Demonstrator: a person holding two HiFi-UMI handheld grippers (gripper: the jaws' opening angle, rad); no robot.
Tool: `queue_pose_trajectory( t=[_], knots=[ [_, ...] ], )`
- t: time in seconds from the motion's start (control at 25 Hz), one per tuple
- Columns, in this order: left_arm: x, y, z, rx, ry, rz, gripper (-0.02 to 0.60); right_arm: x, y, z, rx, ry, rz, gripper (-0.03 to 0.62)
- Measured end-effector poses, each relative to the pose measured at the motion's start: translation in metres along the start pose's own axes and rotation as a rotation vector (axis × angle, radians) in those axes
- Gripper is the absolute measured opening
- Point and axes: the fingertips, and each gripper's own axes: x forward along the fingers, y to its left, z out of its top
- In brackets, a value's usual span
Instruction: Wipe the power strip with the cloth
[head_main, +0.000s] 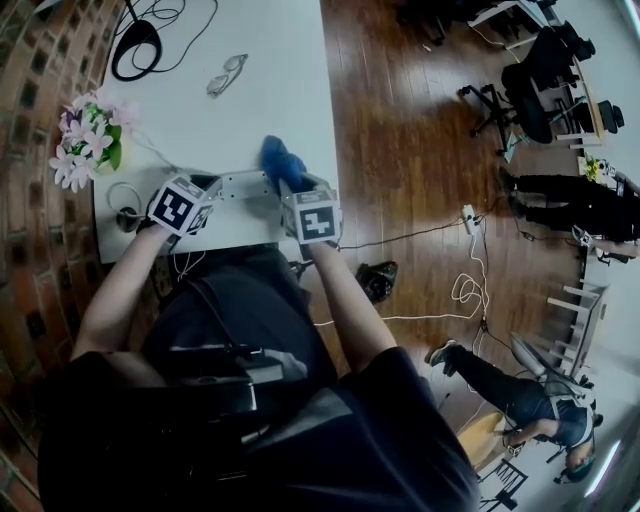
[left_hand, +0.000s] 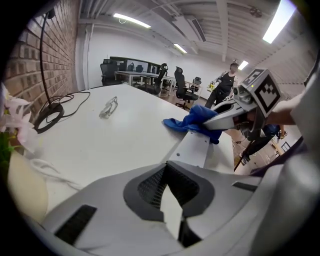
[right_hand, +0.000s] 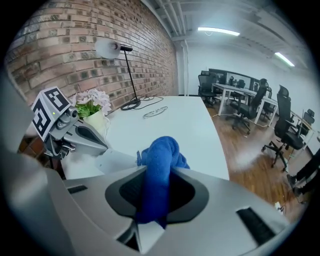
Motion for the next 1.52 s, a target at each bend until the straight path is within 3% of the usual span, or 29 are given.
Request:
queue_pose_trajectory(
  t=[0.4, 0.88, 1.52],
  knots=[
    [-0.001, -0.002, 0.001, 0.018, -0.011, -0.030, 0.008, 0.008, 0.028, 0.003, -0.042, 0.016, 0.017, 0.091],
    [0.000, 0.000, -0.001, 0.005, -0.017, -0.062, 0.009, 0.025, 0.090, 0.013, -0.099, 0.012, 0.117, 0.091],
    [0.000, -0.002, 0.000, 0.023, -0.023, -0.095, 0.009, 0.033, 0.124, 0.019, -0.126, -0.001, 0.154, 0.092]
  ],
)
